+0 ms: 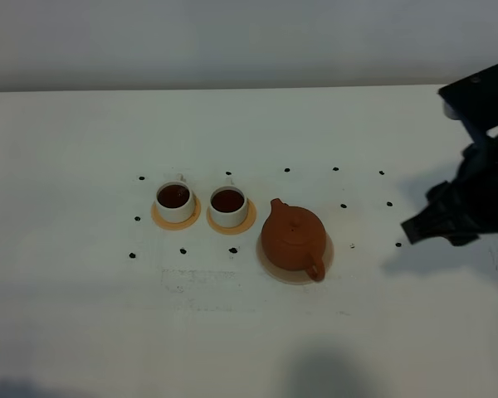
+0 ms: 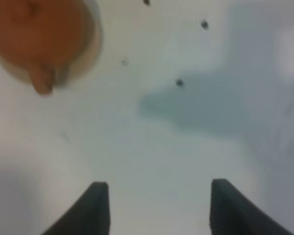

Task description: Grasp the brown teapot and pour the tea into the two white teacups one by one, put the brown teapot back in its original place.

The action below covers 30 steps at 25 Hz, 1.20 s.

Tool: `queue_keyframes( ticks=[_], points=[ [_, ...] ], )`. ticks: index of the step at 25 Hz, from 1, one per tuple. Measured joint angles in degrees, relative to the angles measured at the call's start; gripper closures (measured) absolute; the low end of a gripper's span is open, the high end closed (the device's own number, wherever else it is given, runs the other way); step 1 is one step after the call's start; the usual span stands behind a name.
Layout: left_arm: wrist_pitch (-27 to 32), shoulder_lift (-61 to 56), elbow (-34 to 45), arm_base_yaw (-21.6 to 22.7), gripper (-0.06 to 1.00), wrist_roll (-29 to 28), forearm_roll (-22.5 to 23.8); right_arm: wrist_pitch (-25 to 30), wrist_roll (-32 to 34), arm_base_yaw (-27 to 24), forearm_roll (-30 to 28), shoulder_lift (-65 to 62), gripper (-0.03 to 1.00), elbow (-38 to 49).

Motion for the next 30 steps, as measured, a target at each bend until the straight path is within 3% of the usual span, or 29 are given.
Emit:
queue_keyframes(
  ticks=[4,8,21,30],
  points=[
    [0.00,0.00,0.00,0.00,0.36,0.00,0.00,5.22,2.51,0.00,-2.19,-5.23,0.52,0.04],
    [0.00,0.00,0.00,0.00,0.36,0.00,0.00,6.72,2.97,0.00,-2.80,-11.49,0.52,1.42],
    [0.00,0.00,0.00,0.00,0.36,0.00,0.00,6.50,3.17,0.00,-4.57,-40.11,0.52,24.72],
    [0.00,0.00,0.00,0.00,0.36,0.00,0.00,8.87,2.89,0.00,2.28,-50.38,0.52,27.45]
  ],
)
